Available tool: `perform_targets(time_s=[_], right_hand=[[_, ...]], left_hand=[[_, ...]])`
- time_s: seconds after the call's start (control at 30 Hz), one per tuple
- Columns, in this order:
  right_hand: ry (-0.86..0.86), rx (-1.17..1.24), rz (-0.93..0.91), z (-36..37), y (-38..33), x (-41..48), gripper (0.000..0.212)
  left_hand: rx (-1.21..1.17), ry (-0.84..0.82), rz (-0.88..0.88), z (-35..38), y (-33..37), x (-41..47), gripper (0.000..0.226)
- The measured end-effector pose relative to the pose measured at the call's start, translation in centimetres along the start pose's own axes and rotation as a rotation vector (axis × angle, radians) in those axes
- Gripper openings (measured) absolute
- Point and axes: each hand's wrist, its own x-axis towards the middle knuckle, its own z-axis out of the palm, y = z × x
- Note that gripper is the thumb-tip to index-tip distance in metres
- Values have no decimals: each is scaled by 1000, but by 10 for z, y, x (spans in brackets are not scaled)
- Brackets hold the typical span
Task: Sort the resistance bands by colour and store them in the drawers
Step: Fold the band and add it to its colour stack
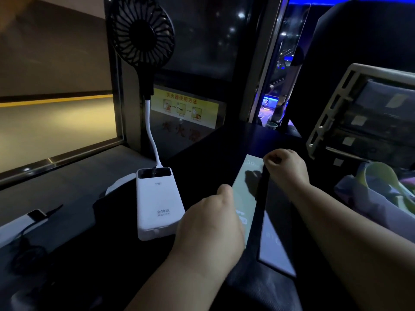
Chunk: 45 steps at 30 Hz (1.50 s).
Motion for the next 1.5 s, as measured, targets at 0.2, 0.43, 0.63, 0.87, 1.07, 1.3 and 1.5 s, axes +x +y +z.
perform_targets(time_s=[0.2,0.43,0.63,0.87,1.07,1.3,1.5], right_hand=[[57,20,-119,-46,9,-22,11],[155,-121,-266,-129,57,-50,7],[247,-163,-156,-201,113,-58,13],[297,53,47,-241,162,-69,5],[315,245,100,-263,177,-78,8],[208,232,229,-278,198,-83,4],[188,185,315,-285,210,-85,7]], left_hand=[[-30,6,33,9,28,9,16],[-104,25,110,33,88,14,22],[-98,-59,237,61,153,18,28],[-130,-231,274,99,236,50,32],[-263,-190,280,126,278,66,28],[-165,-211,330,169,284,60,45],[-261,-88,499,179,284,52,35]])
